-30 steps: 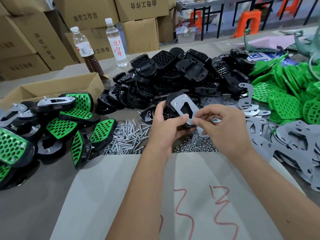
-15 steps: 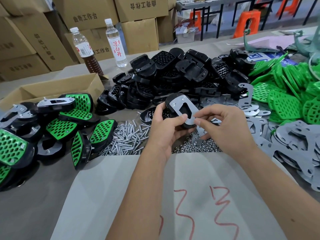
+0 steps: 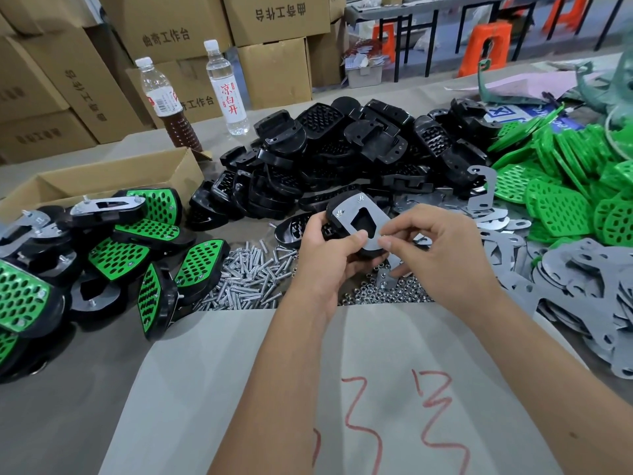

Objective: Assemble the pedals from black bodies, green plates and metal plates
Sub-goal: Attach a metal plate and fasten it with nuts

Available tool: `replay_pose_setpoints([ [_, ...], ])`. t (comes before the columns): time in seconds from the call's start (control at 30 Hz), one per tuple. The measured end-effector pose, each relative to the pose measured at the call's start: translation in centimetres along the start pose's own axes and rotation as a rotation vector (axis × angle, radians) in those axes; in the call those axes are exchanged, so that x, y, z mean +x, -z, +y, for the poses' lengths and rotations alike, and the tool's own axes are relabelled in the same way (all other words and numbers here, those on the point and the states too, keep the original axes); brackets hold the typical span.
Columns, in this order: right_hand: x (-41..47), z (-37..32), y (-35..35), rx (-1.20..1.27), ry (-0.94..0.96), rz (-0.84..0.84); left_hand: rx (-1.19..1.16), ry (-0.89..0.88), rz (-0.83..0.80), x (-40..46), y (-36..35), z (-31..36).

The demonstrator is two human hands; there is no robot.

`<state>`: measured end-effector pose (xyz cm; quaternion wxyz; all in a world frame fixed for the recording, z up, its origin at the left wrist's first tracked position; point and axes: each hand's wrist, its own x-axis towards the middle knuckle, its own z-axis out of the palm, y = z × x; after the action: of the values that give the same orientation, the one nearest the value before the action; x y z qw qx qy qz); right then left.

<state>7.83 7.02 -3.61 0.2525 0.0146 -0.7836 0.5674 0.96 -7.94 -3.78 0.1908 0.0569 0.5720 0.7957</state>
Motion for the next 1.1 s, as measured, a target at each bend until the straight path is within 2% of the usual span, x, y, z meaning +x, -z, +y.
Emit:
replay_pose_setpoints([
  [0.2, 0.40, 0.36, 0.66, 0.038, -0.025, -0.076, -0.006, 0.009, 0.008, -0.09, -0.09, 0.11],
  [0.5, 0.19, 0.45, 0.36, 0.008, -0.007, -0.005, 0.006, -0.015, 0.019, 0.00, -0.07, -0.16],
  [0.8, 0.52, 0.76, 0.71, 0.047, 0.000, -0.094, -0.005, 0.003, 0.012, -0.02, -0.02, -0.02],
  [1.1, 0.25, 0.40, 0.63, 0.048, -0.043, -0.051, 0.014, -0.021, -0.001, -0.07, -0.04, -0.06],
])
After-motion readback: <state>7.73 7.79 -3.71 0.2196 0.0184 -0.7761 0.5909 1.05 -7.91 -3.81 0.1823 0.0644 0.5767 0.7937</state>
